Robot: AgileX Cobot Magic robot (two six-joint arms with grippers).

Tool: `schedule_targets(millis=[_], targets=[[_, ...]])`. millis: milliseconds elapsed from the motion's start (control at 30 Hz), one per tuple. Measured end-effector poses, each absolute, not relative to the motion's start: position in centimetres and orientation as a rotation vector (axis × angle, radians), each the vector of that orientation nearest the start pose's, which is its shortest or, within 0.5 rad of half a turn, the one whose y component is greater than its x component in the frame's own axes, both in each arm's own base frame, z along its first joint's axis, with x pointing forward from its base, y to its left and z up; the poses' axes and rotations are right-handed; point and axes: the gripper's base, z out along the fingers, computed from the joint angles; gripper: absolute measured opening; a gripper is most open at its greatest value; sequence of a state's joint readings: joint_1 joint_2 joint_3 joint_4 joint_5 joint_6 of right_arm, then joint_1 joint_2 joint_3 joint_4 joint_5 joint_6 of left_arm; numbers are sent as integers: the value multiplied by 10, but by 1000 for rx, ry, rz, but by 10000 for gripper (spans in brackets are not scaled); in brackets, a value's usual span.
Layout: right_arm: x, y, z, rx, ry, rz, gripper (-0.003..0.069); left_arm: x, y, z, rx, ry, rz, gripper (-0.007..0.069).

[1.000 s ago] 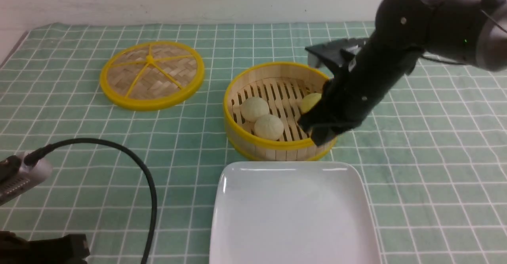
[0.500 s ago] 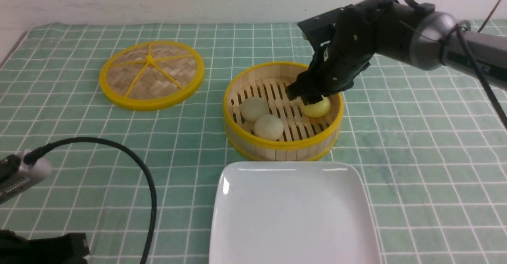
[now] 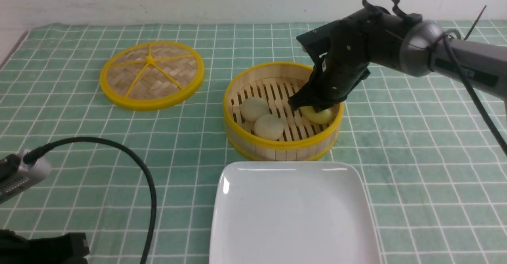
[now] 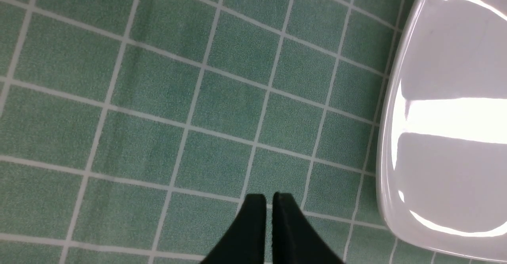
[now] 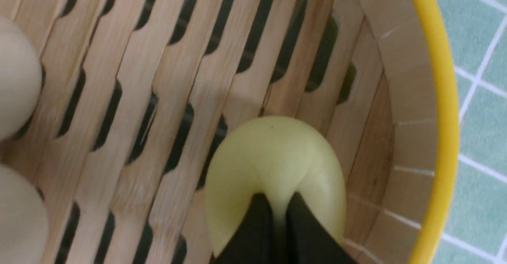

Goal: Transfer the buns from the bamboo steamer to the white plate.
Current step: 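Reach toward a bun in the bamboo steamer with the right gripper, then move the steamed bun from the bamboo steamer onto the white plate with the right gripper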

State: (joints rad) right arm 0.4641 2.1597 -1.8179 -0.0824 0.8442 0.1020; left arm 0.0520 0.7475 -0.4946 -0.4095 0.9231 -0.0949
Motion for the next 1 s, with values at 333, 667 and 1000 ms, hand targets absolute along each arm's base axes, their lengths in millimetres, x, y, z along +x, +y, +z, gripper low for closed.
schedule_targets(millis=[333, 667, 1000], targets=[[340, 180, 348, -584, 2677, 278, 15, 111, -23, 247, -400, 2635, -517, 66], [259, 205, 267, -709, 2713, 419, 62, 110, -23, 246, -397, 2657, -520, 71], [263, 206, 191, -566, 2696, 386, 316, 109, -23, 246, -394, 2660, -509, 83]])
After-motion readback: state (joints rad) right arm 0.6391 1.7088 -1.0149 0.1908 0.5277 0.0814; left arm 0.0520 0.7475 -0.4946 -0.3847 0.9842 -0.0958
